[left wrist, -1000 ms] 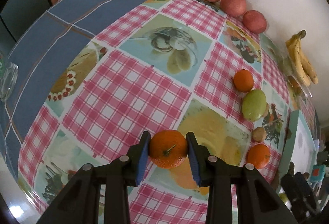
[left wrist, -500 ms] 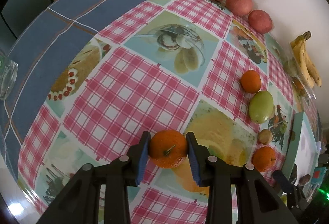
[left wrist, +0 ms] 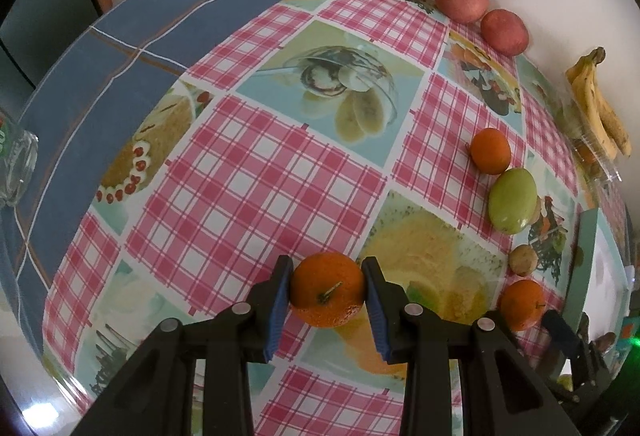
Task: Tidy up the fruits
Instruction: 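Grasp an orange with the left gripper while the right grasps another orange, then carry both oranges into the white tray and open both grippers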
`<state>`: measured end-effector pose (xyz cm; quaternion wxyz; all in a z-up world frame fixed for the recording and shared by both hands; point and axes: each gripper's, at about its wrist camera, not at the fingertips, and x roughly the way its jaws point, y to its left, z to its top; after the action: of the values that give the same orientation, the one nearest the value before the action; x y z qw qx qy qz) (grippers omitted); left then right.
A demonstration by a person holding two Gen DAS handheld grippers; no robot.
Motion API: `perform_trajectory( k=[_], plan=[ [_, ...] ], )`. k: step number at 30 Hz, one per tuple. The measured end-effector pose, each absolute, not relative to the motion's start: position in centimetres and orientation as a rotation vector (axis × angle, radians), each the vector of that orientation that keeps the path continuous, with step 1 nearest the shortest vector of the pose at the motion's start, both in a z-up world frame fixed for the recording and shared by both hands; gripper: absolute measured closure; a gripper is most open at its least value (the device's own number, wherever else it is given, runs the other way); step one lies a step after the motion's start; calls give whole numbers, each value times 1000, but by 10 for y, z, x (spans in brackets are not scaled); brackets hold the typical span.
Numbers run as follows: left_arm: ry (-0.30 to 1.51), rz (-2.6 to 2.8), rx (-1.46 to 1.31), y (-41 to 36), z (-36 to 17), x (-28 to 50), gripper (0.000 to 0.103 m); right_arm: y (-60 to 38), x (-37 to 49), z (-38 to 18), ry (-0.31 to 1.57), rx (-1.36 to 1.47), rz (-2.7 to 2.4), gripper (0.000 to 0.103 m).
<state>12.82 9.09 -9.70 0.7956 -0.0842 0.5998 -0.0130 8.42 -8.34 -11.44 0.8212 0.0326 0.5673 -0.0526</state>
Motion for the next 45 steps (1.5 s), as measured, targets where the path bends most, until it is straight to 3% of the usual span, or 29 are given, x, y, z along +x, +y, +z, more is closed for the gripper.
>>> perform_trajectory(
  k=[2,4,10,19,29,45],
  plan=[
    [1287,-26,-162,88,-98,129,65,-86,87,-112,1197,75,-129,14],
    [1286,-25,-151,87,-98,129,65,-89,88,-107,1185,78,-126,32],
    [1282,-22,-126,81,-99,130,65,-89,93,-99,1175,71,-112,63],
    [1286,-42,-151,83,-98,129,65,-103,78,-93,1185,118,-108,64],
    [1166,-92,-155,73,-58,117,66,-129,63,-38,1044,195,-122,64],
    [1101,-346,-14,-28,-21,72,66,-223,26,-16,1010,267,-367,64]
  ],
)
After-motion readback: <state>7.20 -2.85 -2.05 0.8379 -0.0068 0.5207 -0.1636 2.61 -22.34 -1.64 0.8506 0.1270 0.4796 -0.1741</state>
